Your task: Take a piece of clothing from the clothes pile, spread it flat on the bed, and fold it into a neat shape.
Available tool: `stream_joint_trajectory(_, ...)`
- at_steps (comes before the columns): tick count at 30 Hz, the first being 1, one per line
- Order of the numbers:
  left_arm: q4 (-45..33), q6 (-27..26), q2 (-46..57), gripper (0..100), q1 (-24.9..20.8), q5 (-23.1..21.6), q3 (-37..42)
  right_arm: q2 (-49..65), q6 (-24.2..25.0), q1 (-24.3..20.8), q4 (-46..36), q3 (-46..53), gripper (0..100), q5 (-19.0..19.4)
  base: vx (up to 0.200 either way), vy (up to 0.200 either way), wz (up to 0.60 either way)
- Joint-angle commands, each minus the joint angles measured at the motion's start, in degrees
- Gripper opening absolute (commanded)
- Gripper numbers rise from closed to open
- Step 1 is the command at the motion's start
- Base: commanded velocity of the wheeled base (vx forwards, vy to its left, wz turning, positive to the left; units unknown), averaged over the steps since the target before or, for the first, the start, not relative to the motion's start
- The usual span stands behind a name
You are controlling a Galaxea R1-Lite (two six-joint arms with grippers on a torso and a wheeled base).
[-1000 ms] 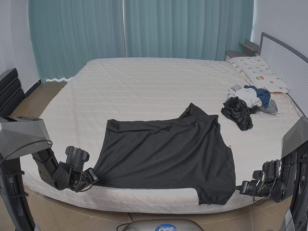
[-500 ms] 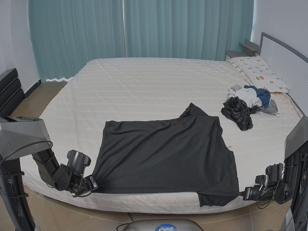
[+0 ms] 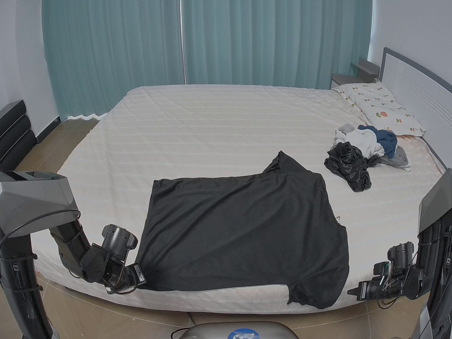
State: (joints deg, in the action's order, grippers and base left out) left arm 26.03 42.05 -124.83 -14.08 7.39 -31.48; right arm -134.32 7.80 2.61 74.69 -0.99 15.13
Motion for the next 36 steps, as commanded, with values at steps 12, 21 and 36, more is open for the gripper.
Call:
stream_joint_trajectory(12,-0.10,0.76,6.79,100,4.50,-5.45,-1.66,2.83,12.41,3.28,9.68,-5.16,100,5.26,0.000,0.000,0.00)
stream_joint_trajectory(21,-0.01,5.15,6.53,100,7.66,-12.05,-4.73,-5.69,19.71,0.99,8.89,-19.05,100,2.01,0.000,0.000,0.00)
stream_joint_trajectory(36,-0.01,5.06,4.60,100,8.89,-12.66,-5.44,-8.24,21.91,0.99,10.56,-20.46,0,0.96,0.000,0.000,0.00)
